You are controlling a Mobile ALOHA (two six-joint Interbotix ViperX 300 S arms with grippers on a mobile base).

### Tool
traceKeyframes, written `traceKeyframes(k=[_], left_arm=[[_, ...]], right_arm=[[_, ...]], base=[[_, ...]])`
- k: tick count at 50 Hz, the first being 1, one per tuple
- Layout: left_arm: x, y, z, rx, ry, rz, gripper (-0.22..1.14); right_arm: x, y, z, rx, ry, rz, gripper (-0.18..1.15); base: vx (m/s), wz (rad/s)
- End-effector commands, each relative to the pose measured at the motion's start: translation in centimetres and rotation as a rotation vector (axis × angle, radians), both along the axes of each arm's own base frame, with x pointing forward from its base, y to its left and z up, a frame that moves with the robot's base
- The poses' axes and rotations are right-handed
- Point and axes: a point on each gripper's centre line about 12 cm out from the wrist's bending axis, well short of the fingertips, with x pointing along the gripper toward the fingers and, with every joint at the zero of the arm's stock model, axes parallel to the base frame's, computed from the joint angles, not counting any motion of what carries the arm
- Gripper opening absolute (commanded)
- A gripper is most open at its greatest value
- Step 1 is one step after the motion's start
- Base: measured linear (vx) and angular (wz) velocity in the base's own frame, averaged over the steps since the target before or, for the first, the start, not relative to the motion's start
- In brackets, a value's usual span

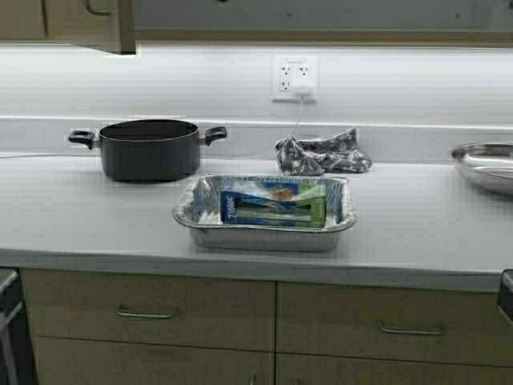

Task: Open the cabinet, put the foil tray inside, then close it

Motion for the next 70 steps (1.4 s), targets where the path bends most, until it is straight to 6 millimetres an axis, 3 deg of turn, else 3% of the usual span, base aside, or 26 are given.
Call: traceKeyframes(k=[1,6,15,22,28,34,41,46,53,56,58,64,70], left_arm=[[3.2,-1.7,2.0,-0.035,-0.082,0.032,0.03],[6.0,-2.0,2.2,-0.042,-0.090,0.075,0.03],[10.6,0.2,2.1,-0.039,-0.093,0.186,0.03],[11.5,2.7,1.5,-0.034,-0.079,0.251,0.03],[11.1,5.1,0.9,-0.026,-0.060,0.300,0.03],[9.5,6.1,1.0,-0.027,-0.065,0.306,0.04],[6.9,4.6,0.6,-0.013,-0.066,0.232,0.10],[4.8,3.5,-0.2,0.000,-0.065,0.174,0.32],[2.3,3.0,-2.5,-0.010,-0.030,0.138,0.82],[1.6,3.3,-3.8,-0.019,0.001,0.145,1.00],[1.2,3.6,-5.0,-0.021,0.030,0.152,1.06],[0.1,4.3,-8.0,-0.042,0.081,0.174,1.02],[-0.5,4.6,-10.9,-0.083,0.118,0.178,1.03]], right_arm=[[2.4,-0.2,0.4,-0.009,-0.068,-0.089,0.06],[4.2,-1.8,0.0,-0.014,-0.072,-0.189,0.06],[6.1,-6.3,-0.7,-0.031,-0.051,-0.382,0.06],[6.5,-9.6,-1.6,-0.049,-0.008,-0.499,0.06],[6.3,-10.6,-1.6,-0.044,0.000,-0.533,0.06],[6.2,-10.0,-1.3,-0.034,0.027,-0.501,0.06],[5.5,-6.8,-1.4,-0.016,0.090,-0.357,0.13],[4.3,-3.8,-2.1,-0.033,0.130,-0.221,0.39],[2.9,-1.3,-3.3,-0.002,0.186,-0.123,0.90],[2.3,-0.5,-4.5,0.072,0.266,-0.121,1.02],[1.8,0.1,-5.8,0.126,0.332,-0.128,1.03],[-0.2,1.3,-10.1,0.166,0.352,-0.152,1.02],[-1.6,1.5,-12.9,0.249,0.338,-0.231,1.02]], base=[[-0.02,0.01],[-0.01,0.02],[-0.01,0.01],[0.00,0.00],[0.00,0.00],[0.00,0.00],[0.00,0.00],[0.00,0.00],[0.00,0.00],[0.00,0.00],[0.00,0.00],[0.00,0.00],[0.00,0.00]])
